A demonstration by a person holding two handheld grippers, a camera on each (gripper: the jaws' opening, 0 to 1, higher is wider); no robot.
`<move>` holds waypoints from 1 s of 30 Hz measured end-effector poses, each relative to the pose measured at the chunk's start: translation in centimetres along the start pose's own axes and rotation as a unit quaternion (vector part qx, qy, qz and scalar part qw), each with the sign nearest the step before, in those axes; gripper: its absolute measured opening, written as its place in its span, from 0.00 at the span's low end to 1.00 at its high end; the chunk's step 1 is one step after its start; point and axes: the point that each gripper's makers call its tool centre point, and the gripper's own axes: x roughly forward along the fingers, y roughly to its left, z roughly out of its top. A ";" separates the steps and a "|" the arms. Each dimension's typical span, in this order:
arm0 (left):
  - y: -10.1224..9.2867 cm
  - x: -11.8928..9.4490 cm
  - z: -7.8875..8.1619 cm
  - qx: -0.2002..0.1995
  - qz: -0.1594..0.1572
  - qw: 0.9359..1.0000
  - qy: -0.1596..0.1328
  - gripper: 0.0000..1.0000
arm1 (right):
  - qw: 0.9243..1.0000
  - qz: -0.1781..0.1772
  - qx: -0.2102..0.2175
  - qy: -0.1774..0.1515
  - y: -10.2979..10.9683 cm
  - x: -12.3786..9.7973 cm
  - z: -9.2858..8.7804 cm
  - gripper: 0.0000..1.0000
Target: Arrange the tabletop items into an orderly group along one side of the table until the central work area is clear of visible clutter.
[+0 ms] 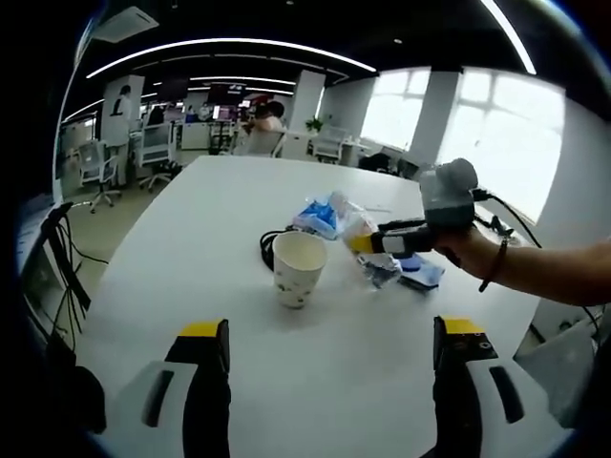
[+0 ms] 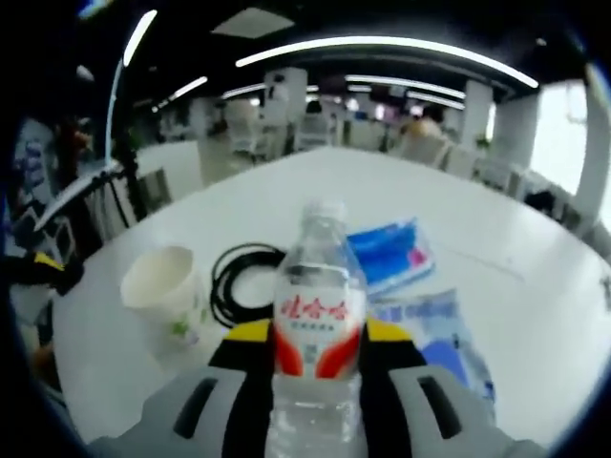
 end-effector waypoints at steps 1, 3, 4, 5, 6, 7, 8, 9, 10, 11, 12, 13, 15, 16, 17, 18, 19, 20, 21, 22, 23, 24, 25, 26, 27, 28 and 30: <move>0.1 0.0 -0.1 0.000 0.000 1.000 0.001 0.87 | 1.000 -0.001 0.001 -0.005 0.1 -0.1 0.0 0.29; 0.1 0.0 -0.1 0.001 0.001 1.000 0.002 0.86 | 1.000 0.000 0.005 -0.013 0.3 -0.3 0.1 0.29; 0.2 0.0 -0.1 0.002 0.001 1.000 0.001 0.86 | 1.000 0.000 0.005 -0.015 0.3 -0.4 0.1 0.29; 0.2 0.0 -0.1 0.003 0.001 1.000 0.002 0.86 | 1.000 0.001 0.006 -0.020 0.3 -0.4 0.1 0.29; 0.2 0.0 -0.1 0.003 0.000 1.000 0.002 0.86 | 1.000 0.002 0.007 -0.021 0.4 -0.5 0.1 0.29; 0.2 0.0 -0.1 0.005 0.000 1.000 0.002 0.86 | 1.000 0.004 0.008 -0.023 0.4 -0.6 0.1 0.29; 0.1 0.0 0.0 0.006 -0.001 1.000 0.002 0.85 | 1.000 0.005 0.009 -0.029 0.5 -0.6 0.2 0.29; 0.1 0.0 0.0 0.006 -0.002 1.000 0.002 0.85 | 0.999 0.007 0.008 -0.032 0.6 -0.7 0.2 0.29; 0.1 0.0 0.0 0.006 -0.003 1.000 0.002 0.85 | 0.999 0.008 0.008 -0.034 0.6 -0.8 0.2 0.29; 0.0 0.0 0.0 0.007 -0.003 1.000 0.002 0.85 | 0.999 0.009 0.008 -0.039 0.7 -0.8 0.2 0.29; 0.0 0.1 -0.1 0.008 -0.004 1.000 0.003 0.85 | 0.999 0.010 0.003 -0.050 0.8 -1.0 0.4 0.29; 0.0 0.1 -0.1 0.008 -0.004 1.000 0.003 0.85 | 0.998 0.010 0.001 -0.056 0.9 -1.1 0.4 0.29; 0.0 0.1 0.0 0.010 -0.004 1.000 0.001 0.84 | 0.998 0.012 0.001 -0.066 1.0 -1.3 0.3 0.30; 0.0 0.1 0.1 0.010 -0.005 1.000 -0.001 0.84 | 0.997 0.013 0.006 -0.075 1.0 -1.4 0.4 0.30; -0.1 0.1 0.1 0.011 -0.006 1.000 -0.002 0.84 | 0.997 0.011 0.007 -0.077 0.9 -1.6 0.3 0.30; -0.1 0.1 0.2 0.012 -0.007 1.000 -0.003 0.83 | 0.997 0.011 0.006 -0.081 0.9 -1.7 0.3 0.30; -0.2 0.2 0.2 0.012 -0.008 1.000 -0.005 0.83 | 0.996 0.011 0.002 -0.088 1.0 -1.9 0.2 0.30; -0.3 0.3 0.3 0.011 -0.010 1.000 -0.006 0.83 | 0.996 0.012 0.000 -0.091 1.1 -2.0 0.2 0.30; -0.3 0.3 0.4 0.011 -0.011 1.000 -0.008 0.83 | 0.995 0.011 -0.002 -0.098 1.2 -2.2 0.1 0.30; -0.5 0.4 0.7 0.012 -0.014 1.000 -0.011 0.82 | 0.995 0.011 -0.003 -0.102 1.2 -2.3 0.1 0.30; -0.6 0.5 0.8 0.013 -0.016 1.000 -0.013 0.82 | 0.995 0.011 -0.003 -0.102 1.2 -2.4 0.0 0.30; -0.7 0.7 1.1 0.014 -0.018 1.000 -0.014 0.82 | 0.995 0.011 -0.003 -0.103 1.2 -2.5 -0.1 0.30; -0.8 0.8 1.3 0.017 -0.019 1.000 -0.015 0.82 | 0.994 0.012 -0.006 -0.109 1.3 -2.7 0.0 0.31; -0.9 1.0 1.8 0.022 -0.022 0.999 -0.020 0.82 | 0.994 0.011 -0.006 -0.111 1.3 -2.7 0.0 0.31; -1.0 1.1 2.0 0.024 -0.023 0.999 -0.023 0.82 | 0.993 0.011 -0.005 -0.114 1.3 -2.9 -0.2 0.31; -1.1 1.2 2.3 0.025 -0.025 0.999 -0.026 0.82 | 0.993 0.011 -0.005 -0.115 1.3 -2.9 -0.2 0.31; -1.5 1.6 2.8 0.025 -0.034 0.999 -0.032 0.81 | 0.993 0.009 -0.006 -0.119 1.3 -3.0 -0.1 0.30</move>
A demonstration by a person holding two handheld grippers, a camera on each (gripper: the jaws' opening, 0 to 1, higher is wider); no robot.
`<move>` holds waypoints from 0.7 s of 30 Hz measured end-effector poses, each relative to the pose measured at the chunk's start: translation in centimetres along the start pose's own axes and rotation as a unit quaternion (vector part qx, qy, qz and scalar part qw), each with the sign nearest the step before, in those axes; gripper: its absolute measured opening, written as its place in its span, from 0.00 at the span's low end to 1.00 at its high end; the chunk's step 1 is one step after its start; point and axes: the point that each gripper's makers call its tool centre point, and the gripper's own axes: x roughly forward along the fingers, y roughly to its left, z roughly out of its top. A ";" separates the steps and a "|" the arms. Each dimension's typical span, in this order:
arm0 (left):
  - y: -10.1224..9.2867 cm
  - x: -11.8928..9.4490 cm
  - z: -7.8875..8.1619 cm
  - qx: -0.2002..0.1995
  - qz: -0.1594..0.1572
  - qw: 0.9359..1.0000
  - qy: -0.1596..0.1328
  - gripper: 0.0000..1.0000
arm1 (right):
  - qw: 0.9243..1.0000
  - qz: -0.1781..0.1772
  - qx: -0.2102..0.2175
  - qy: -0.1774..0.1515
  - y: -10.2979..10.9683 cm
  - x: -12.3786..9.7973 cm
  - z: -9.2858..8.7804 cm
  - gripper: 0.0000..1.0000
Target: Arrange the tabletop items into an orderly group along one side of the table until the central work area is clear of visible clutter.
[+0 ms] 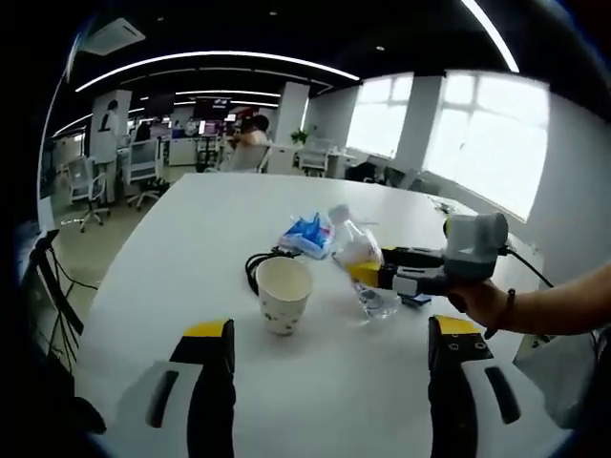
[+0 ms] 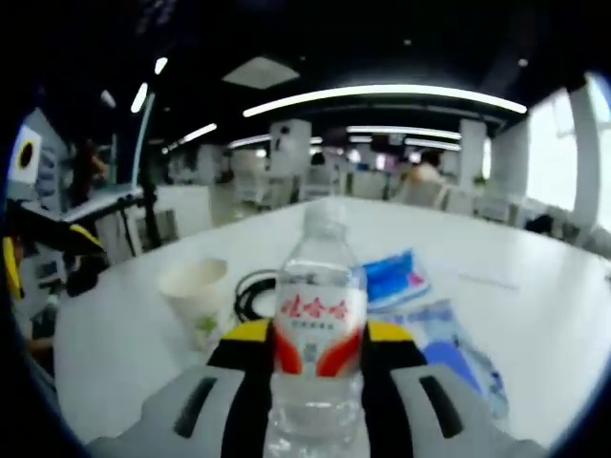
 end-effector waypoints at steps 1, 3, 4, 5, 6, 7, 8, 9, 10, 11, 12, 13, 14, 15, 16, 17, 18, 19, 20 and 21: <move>-0.3 0.3 0.4 -0.002 -0.007 1.000 -0.004 0.81 | 1.000 0.002 -0.002 0.000 0.1 0.0 0.0 0.30; -0.6 0.8 0.9 0.000 -0.015 1.000 -0.010 0.81 | 1.000 0.004 -0.005 -0.002 0.1 0.0 0.0 0.30; -0.8 1.2 1.2 0.003 -0.019 1.000 -0.013 0.81 | 1.000 0.003 -0.005 -0.002 0.1 0.0 0.0 0.30; -0.9 1.6 1.5 0.005 -0.023 1.000 -0.013 0.81 | 1.000 0.004 -0.005 -0.004 0.1 -0.1 0.0 0.30; -1.1 1.9 1.7 0.006 -0.027 1.000 -0.013 0.80 | 1.000 0.004 -0.005 -0.004 0.2 -0.1 0.0 0.30; -1.3 2.1 1.9 0.008 -0.032 0.999 -0.016 0.80 | 1.000 0.005 -0.006 -0.004 0.2 -0.1 0.1 0.30; -1.5 2.5 2.2 0.007 -0.036 0.999 -0.017 0.80 | 1.000 0.005 -0.007 -0.004 0.2 -0.2 0.1 0.30; -1.6 2.7 2.4 0.007 -0.040 0.999 -0.020 0.80 | 1.000 0.005 -0.007 -0.004 0.2 -0.2 0.1 0.30; -1.8 3.1 2.7 0.005 -0.046 0.999 -0.024 0.80 | 1.000 0.006 -0.010 -0.004 0.3 -0.2 0.1 0.30; -2.0 3.3 2.8 0.003 -0.048 0.999 -0.025 0.80 | 1.000 0.007 -0.011 -0.005 0.3 -0.2 0.1 0.30; -2.1 3.6 3.0 0.001 -0.051 0.998 -0.026 0.80 | 1.000 0.008 -0.013 -0.004 0.4 -0.2 0.1 0.30; -2.2 3.8 3.1 0.001 -0.055 0.998 -0.028 0.80 | 1.000 0.009 -0.012 -0.004 0.4 -0.3 0.1 0.30; -2.4 4.2 3.4 0.001 -0.058 0.998 -0.031 0.79 | 1.000 0.010 -0.011 -0.005 0.5 -0.3 0.1 0.30; -2.5 4.5 3.6 0.001 -0.061 0.998 -0.032 0.79 | 1.000 0.011 -0.013 -0.005 0.5 -0.3 0.1 0.30; -2.7 4.9 4.0 0.001 -0.066 0.997 -0.035 0.79 | 1.000 0.011 -0.014 -0.005 0.6 -0.3 0.1 0.30; -2.8 5.2 4.3 0.000 -0.069 0.997 -0.036 0.79 | 1.000 0.013 -0.016 -0.006 0.7 -0.4 0.1 0.30; -2.9 5.5 4.6 -0.001 -0.072 0.997 -0.039 0.79 | 1.000 0.014 -0.016 -0.006 0.8 -0.4 0.1 0.30; -3.1 5.9 5.0 0.002 -0.076 0.996 -0.045 0.78 | 1.000 0.016 -0.019 -0.006 1.0 -0.5 0.1 0.30; -3.1 6.2 5.2 0.001 -0.078 0.996 -0.044 0.78 | 1.000 0.017 -0.019 -0.006 1.1 -0.5 0.1 0.30; -3.3 6.6 5.5 0.002 -0.081 0.996 -0.046 0.78 | 1.000 0.018 -0.017 -0.006 1.2 -0.5 0.1 0.30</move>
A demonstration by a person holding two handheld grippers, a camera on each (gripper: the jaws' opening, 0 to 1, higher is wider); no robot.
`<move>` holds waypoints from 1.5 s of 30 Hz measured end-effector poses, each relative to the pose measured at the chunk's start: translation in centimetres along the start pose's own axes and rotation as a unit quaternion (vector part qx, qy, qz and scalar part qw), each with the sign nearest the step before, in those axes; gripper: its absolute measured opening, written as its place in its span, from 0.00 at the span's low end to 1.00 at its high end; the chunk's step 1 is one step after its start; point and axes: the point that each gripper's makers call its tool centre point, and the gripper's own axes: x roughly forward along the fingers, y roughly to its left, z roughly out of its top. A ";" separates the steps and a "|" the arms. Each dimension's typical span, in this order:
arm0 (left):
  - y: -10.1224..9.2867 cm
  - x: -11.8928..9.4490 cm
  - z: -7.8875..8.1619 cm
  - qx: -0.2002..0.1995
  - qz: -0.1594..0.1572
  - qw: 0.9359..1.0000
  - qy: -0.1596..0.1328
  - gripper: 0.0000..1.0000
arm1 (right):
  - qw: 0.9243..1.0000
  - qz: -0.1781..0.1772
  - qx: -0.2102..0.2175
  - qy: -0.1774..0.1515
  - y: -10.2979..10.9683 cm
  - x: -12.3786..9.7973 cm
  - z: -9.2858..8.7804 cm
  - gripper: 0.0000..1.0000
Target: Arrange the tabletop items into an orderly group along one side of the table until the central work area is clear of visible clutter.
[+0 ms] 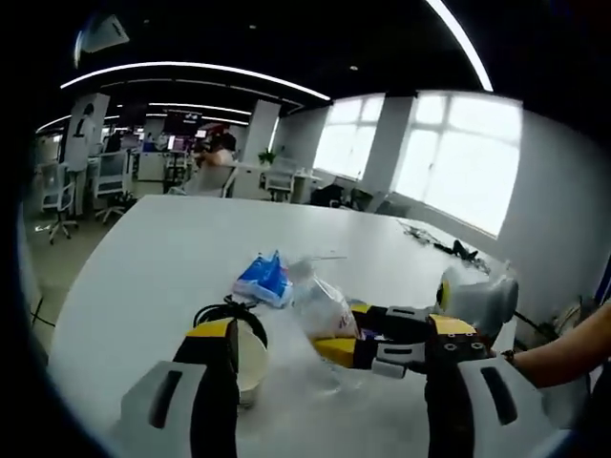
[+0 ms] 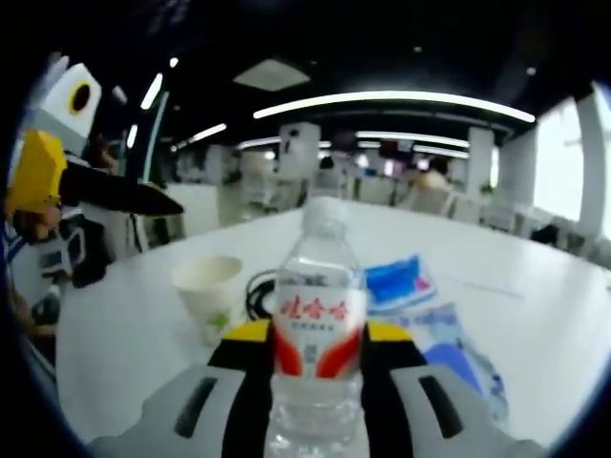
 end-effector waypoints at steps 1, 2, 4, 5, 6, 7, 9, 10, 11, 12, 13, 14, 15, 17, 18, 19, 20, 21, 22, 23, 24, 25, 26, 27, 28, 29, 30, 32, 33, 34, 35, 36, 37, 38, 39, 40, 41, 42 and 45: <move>0.0 0.3 0.2 0.001 -0.002 1.000 -0.002 0.77 | 1.000 0.001 0.000 0.000 0.1 0.0 0.0 0.30; 0.0 0.6 0.3 0.001 -0.003 1.000 -0.004 0.77 | 1.000 0.002 0.000 -0.001 0.1 -0.1 0.0 0.30; -0.1 1.2 0.6 0.002 -0.005 1.000 -0.004 0.76 | 1.000 0.003 0.000 -0.001 0.2 -0.2 0.0 0.30; 0.0 1.6 0.7 0.004 -0.006 1.000 -0.006 0.75 | 1.000 0.003 -0.001 -0.001 0.2 -0.2 0.0 0.30; 0.1 1.8 0.7 0.005 -0.006 1.000 -0.004 0.74 | 1.000 0.004 0.000 -0.002 0.2 -0.2 0.0 0.30; 0.1 2.2 0.7 0.006 -0.006 1.000 -0.004 0.74 | 1.000 0.003 0.001 -0.002 0.2 -0.3 0.0 0.30; 0.3 2.8 0.6 0.006 -0.006 1.000 0.001 0.73 | 1.000 0.004 0.003 -0.002 0.2 -0.4 0.0 0.30; 0.4 3.1 0.5 0.005 -0.006 1.000 0.001 0.72 | 1.000 0.003 0.003 -0.004 0.3 -0.4 0.0 0.30; 0.5 3.4 0.4 0.002 -0.006 1.000 0.005 0.72 | 1.000 0.004 0.003 -0.003 0.3 -0.4 0.0 0.30; 0.5 3.6 0.4 0.001 -0.006 1.000 0.005 0.71 | 1.000 0.005 0.002 -0.003 0.3 -0.5 0.0 0.30; 0.6 3.9 0.3 0.001 -0.006 1.000 0.005 0.71 | 1.000 0.005 0.001 -0.005 0.4 -0.6 0.0 0.30; 0.6 4.2 0.2 0.000 -0.006 1.000 0.008 0.70 | 1.000 0.006 0.000 -0.005 0.4 -0.6 0.0 0.30; 0.6 4.4 0.1 -0.001 -0.007 1.000 0.008 0.70 | 1.000 0.006 0.000 -0.005 0.4 -0.6 0.0 0.30; 0.7 4.9 -0.2 -0.009 -0.008 1.000 0.012 0.69 | 1.000 0.007 -0.001 -0.006 0.6 -0.7 0.1 0.30; 0.8 5.0 -0.3 -0.014 -0.008 1.000 0.014 0.68 | 1.000 0.008 -0.002 -0.007 0.6 -0.7 0.2 0.30; 0.8 5.2 -0.5 -0.017 -0.007 1.000 0.019 0.67 | 1.000 0.009 -0.005 -0.007 0.7 -0.7 0.3 0.30; 1.0 5.4 -0.7 -0.019 -0.004 1.000 0.021 0.66 | 1.000 0.012 -0.007 -0.009 0.8 -0.7 0.4 0.30; 1.1 5.5 -0.7 -0.019 -0.003 1.000 0.021 0.65 | 1.000 0.012 -0.007 -0.008 0.9 -0.7 0.4 0.30; 1.1 5.5 -0.7 -0.020 -0.002 1.000 0.021 0.65 | 1.000 0.014 -0.006 -0.008 1.0 -0.7 0.4 0.30; 1.2 5.7 -0.6 -0.023 -0.002 1.000 0.017 0.64 | 1.000 0.015 -0.006 -0.010 1.1 -0.7 0.5 0.30; 1.3 5.8 -0.6 -0.027 -0.002 1.000 0.015 0.63 | 1.000 0.015 -0.006 -0.011 1.2 -0.8 0.5 0.30; 1.4 6.0 -0.5 -0.034 -0.002 0.999 0.016 0.62 | 1.000 0.019 -0.008 -0.011 1.4 -0.8 0.5 0.30; 1.5 6.1 -0.5 -0.034 0.000 0.999 0.016 0.62 | 1.000 0.019 -0.008 -0.012 1.4 -0.8 0.5 0.30; 1.6 6.3 -0.5 -0.034 0.002 0.999 0.016 0.61 | 1.000 0.021 -0.008 -0.013 1.6 -0.8 0.6 0.30; 1.7 6.4 -0.4 -0.035 0.003 0.999 0.016 0.60 | 1.000 0.022 -0.008 -0.013 1.6 -0.8 0.6 0.30; 1.7 6.5 -0.4 -0.035 0.004 0.999 0.017 0.59 | 1.000 0.022 -0.009 -0.013 1.7 -0.8 0.6 0.30; 1.8 6.7 -0.4 -0.035 0.004 0.999 0.018 0.57 | 1.000 0.023 -0.009 -0.013 1.7 -0.8 0.6 0.30; 1.7 7.1 -0.3 -0.034 -0.002 0.999 0.021 0.53 | 1.000 0.026 -0.008 -0.014 1.9 -0.8 0.7 0.30; 1.6 7.2 -0.3 -0.036 -0.004 0.999 0.022 0.50 | 0.999 0.027 -0.011 -0.014 2.0 -0.8 0.7 0.30; 1.5 7.4 -0.3 -0.040 -0.006 0.999 0.023 0.49 | 0.999 0.027 -0.014 -0.013 2.1 -0.8 0.7 0.30; 1.5 7.5 -0.3 -0.041 -0.007 0.999 0.024 0.47 | 0.999 0.030 -0.018 -0.014 2.2 -0.8 0.7 0.31; 1.4 7.5 -0.3 -0.042 -0.008 0.999 0.023 0.46 | 0.999 0.030 -0.017 -0.014 2.2 -0.8 0.7 0.31; 1.4 7.6 -0.2 -0.043 -0.008 0.999 0.021 0.45 | 0.999 0.032 -0.017 -0.014 2.3 -0.9 0.7 0.31; 1.4 7.6 -0.1 -0.043 -0.008 0.999 0.018 0.44 | 0.999 0.032 -0.017 -0.013 2.3 -0.9 0.7 0.31; 1.5 7.5 0.2 -0.045 -0.005 0.999 0.013 0.44 | 0.999 0.032 -0.018 -0.014 2.3 -0.9 0.7 0.31; 1.6 7.5 0.5 -0.044 -0.004 0.999 0.009 0.44 | 0.999 0.032 -0.018 -0.014 2.3 -1.0 0.6 0.31; 1.7 7.5 0.7 -0.046 -0.003 0.999 0.007 0.44 | 0.999 0.032 -0.017 -0.014 2.3 -1.1 0.6 0.31; 1.7 7.5 0.9 -0.047 -0.004 0.999 0.004 0.42 | 0.999 0.032 -0.018 -0.015 2.3 -1.1 0.6 0.31; 1.8 7.7 1.2 -0.055 -0.008 0.998 0.000 0.38 | 0.999 0.032 -0.018 -0.016 2.3 -1.1 0.6 0.31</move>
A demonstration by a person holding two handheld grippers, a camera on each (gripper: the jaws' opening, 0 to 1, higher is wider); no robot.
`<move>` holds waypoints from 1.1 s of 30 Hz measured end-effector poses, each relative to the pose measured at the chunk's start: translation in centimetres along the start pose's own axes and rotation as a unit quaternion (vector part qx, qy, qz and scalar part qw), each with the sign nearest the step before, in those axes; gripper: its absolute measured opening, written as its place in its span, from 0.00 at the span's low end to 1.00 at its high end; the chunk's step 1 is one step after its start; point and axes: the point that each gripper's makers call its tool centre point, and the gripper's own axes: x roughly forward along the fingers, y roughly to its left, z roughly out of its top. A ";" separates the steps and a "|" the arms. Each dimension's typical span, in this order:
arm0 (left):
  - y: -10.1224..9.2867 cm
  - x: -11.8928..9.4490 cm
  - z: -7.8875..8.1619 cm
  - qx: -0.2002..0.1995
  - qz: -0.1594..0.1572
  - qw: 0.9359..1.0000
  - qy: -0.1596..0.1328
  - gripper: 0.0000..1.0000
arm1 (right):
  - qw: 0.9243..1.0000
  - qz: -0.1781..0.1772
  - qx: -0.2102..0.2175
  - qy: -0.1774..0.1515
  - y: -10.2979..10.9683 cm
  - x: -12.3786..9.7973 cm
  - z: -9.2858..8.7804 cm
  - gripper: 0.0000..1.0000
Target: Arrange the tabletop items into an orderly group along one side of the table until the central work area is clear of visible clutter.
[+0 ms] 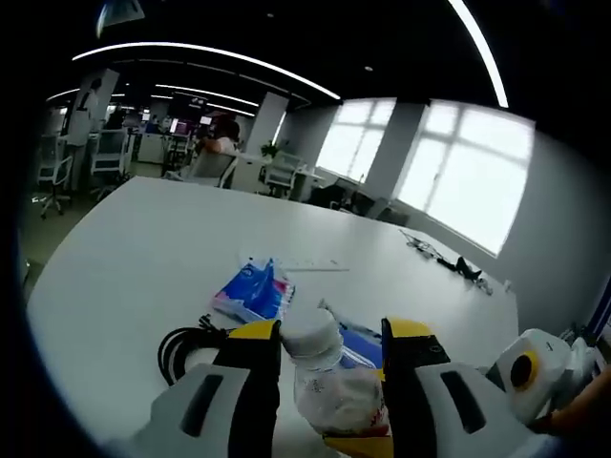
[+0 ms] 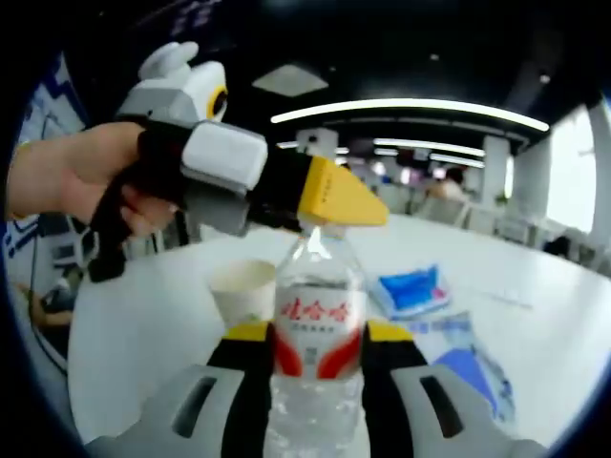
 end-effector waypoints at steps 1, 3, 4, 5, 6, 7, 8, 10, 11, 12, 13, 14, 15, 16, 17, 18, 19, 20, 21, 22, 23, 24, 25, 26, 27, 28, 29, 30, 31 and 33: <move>0.0 0.0 0.0 0.000 0.000 1.000 0.000 0.37 | 1.000 0.000 0.001 0.001 0.0 0.0 0.0 0.31; 0.2 0.0 0.0 0.002 0.004 1.000 0.001 0.32 | 1.000 0.000 -0.001 0.001 -0.1 -0.1 0.0 0.31; 0.3 0.0 0.0 0.001 0.003 1.000 0.001 0.30 | 1.000 -0.001 0.000 0.001 -0.1 -0.1 0.0 0.31; 0.3 0.0 0.1 0.000 0.002 1.000 -0.001 0.28 | 1.000 -0.001 0.001 0.001 -0.2 -0.1 -0.1 0.31; 0.3 0.0 0.1 0.000 0.003 1.000 0.000 0.26 | 1.000 -0.001 0.001 0.002 -0.2 -0.1 -0.1 0.31; 0.4 0.0 0.0 0.004 0.005 1.000 0.002 0.24 | 1.000 -0.001 0.000 0.002 -0.2 -0.1 -0.2 0.31; 0.4 0.0 0.0 0.006 0.004 1.000 0.003 0.24 | 1.000 -0.001 0.000 0.002 -0.2 -0.2 -0.2 0.31; 0.3 0.1 0.0 0.005 0.002 1.000 0.005 0.24 | 1.000 -0.001 0.000 0.003 -0.2 -0.2 -0.3 0.31; 0.3 0.1 -0.1 0.006 0.002 1.000 0.006 0.24 | 1.000 -0.001 0.000 0.004 -0.2 -0.2 -0.3 0.31; 0.3 0.1 -0.1 0.007 0.002 1.000 0.007 0.23 | 1.000 -0.001 0.000 0.004 -0.2 -0.2 -0.4 0.31; 0.2 0.1 -0.1 0.010 0.001 1.000 0.007 0.23 | 1.000 -0.001 -0.001 0.004 -0.2 -0.3 -0.4 0.31; 0.0 0.1 -0.1 0.016 -0.001 1.000 0.006 0.23 | 1.000 -0.001 0.001 0.004 -0.2 -0.3 -0.4 0.31; -0.2 0.1 -0.1 0.024 -0.005 1.000 0.002 0.23 | 1.000 -0.002 0.000 0.005 -0.2 -0.3 -0.4 0.31; -0.4 0.1 0.0 0.035 -0.010 0.999 -0.004 0.23 | 1.000 -0.004 0.000 0.004 -0.3 -0.3 -0.5 0.31; -0.6 0.0 0.1 0.042 -0.012 0.999 -0.005 0.23 | 1.000 -0.005 0.002 0.003 -0.4 -0.3 -0.4 0.31; -0.7 0.0 0.1 0.044 -0.014 0.999 -0.005 0.23 | 1.000 -0.006 0.002 0.003 -0.4 -0.3 -0.4 0.31; -0.9 0.0 0.2 0.054 -0.018 0.998 -0.003 0.23 | 1.000 -0.007 0.001 0.003 -0.4 -0.4 -0.4 0.31; -1.2 0.0 0.2 0.063 -0.022 0.998 -0.003 0.23 | 1.000 -0.008 0.002 0.003 -0.5 -0.4 -0.4 0.32; -1.5 0.0 0.3 0.076 -0.028 0.997 -0.003 0.23 | 1.000 -0.009 0.005 0.002 -0.5 -0.5 -0.3 0.32; -1.8 -0.1 0.3 0.082 -0.032 0.996 -0.004 0.22 | 1.000 -0.009 0.004 0.003 -0.5 -0.6 -0.3 0.32; -2.0 -0.2 0.3 0.092 -0.036 0.995 -0.003 0.22 | 1.000 -0.009 0.003 0.003 -0.6 -0.6 -0.3 0.32; -2.4 -0.3 0.3 0.108 -0.043 0.993 -0.002 0.22 | 1.000 -0.010 0.001 0.004 -0.6 -0.7 -0.3 0.32; -2.8 -0.4 0.3 0.112 -0.049 0.993 -0.001 0.22 | 1.000 -0.010 0.001 0.004 -0.7 -0.9 -0.3 0.32; -3.1 -0.4 0.3 0.120 -0.053 0.991 -0.001 0.22 | 1.000 -0.010 0.002 0.005 -0.7 -0.9 -0.4 0.33; -3.4 -0.4 0.3 0.129 -0.058 0.990 0.000 0.22 | 1.000 -0.011 0.001 0.005 -0.8 -1.0 -0.4 0.33; -3.6 -0.5 0.3 0.140 -0.063 0.988 0.001 0.22 | 1.000 -0.012 0.002 0.006 -0.8 -1.1 -0.4 0.33; -3.8 -0.5 0.3 0.141 -0.067 0.988 0.002 0.22 | 1.000 -0.013 0.002 0.007 -0.8 -1.2 -0.4 0.33; -4.1 -0.5 0.2 0.147 -0.070 0.987 0.004 0.22 | 1.000 -0.014 0.001 0.007 -0.8 -1.4 -0.5 0.33; -4.2 -0.5 0.2 0.150 -0.070 0.986 0.004 0.22 | 1.000 -0.015 0.002 0.006 -0.9 -1.4 -0.5 0.33; -4.6 -0.6 0.1 0.161 -0.075 0.984 0.006 0.22 | 1.000 -0.019 0.002 0.008 -0.9 -1.7 -0.6 0.34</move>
